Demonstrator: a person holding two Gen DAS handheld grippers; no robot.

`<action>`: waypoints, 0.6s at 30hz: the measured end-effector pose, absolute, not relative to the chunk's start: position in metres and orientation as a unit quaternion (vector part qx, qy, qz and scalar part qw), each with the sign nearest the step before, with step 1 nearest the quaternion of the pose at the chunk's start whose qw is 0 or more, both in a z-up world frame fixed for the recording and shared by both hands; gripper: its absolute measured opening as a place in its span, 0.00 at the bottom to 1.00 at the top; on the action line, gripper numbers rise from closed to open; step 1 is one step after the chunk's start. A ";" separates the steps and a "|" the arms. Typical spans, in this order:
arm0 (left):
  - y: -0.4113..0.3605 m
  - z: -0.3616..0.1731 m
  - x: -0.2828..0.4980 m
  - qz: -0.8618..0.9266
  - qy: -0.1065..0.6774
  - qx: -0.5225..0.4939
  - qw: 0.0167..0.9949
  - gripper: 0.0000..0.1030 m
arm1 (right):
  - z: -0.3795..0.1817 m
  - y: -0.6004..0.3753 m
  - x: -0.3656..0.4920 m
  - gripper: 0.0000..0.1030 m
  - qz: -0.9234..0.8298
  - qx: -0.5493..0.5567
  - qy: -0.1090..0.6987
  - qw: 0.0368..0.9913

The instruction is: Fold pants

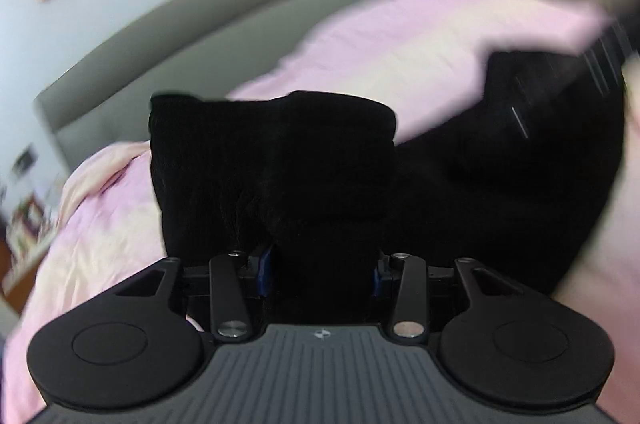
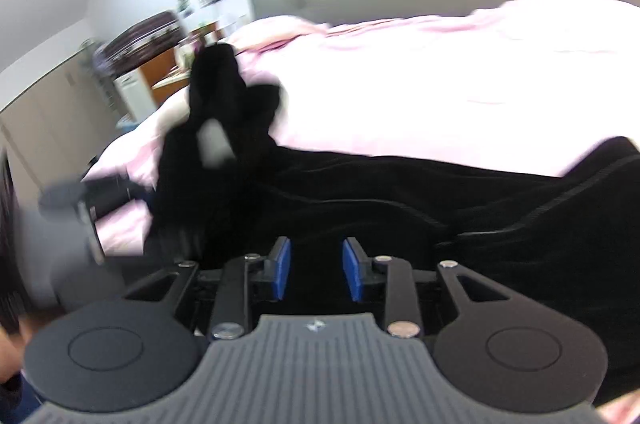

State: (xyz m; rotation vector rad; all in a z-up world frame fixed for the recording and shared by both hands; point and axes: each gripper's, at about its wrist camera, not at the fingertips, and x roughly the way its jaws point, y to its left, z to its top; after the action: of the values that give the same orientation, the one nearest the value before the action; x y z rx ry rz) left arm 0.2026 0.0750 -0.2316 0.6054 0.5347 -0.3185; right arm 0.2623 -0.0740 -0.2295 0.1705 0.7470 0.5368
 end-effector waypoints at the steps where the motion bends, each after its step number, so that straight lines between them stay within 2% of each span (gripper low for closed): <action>1: 0.056 -0.249 0.200 -0.158 0.271 0.344 0.885 0.52 | -0.231 -0.081 0.263 0.26 0.250 0.086 0.361 0.894; 3: 0.033 -0.276 0.197 -0.145 0.271 0.415 0.857 0.52 | -0.236 -0.089 0.265 0.26 0.227 0.093 0.373 0.895; 6: 0.021 -0.277 0.196 -0.120 0.270 0.430 0.853 0.53 | -0.245 -0.096 0.268 0.26 0.206 0.099 0.387 0.893; 10: 0.033 -0.249 0.189 -0.153 0.290 0.375 0.867 0.74 | -0.247 -0.122 0.277 0.27 0.205 0.104 0.389 0.892; 14: 0.052 -0.221 0.173 -0.199 0.305 0.310 0.878 0.75 | -0.238 -0.114 0.278 0.29 0.255 0.136 0.354 0.890; 18: 0.090 -0.197 0.173 -0.198 0.329 0.192 0.903 0.75 | -0.221 -0.075 0.277 0.32 0.319 0.095 0.304 0.893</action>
State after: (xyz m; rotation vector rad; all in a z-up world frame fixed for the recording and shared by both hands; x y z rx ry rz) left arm 0.1735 0.0896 -0.1967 0.3969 0.6800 -0.4092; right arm 0.2768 -0.0753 -0.2211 0.1966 0.6302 0.6626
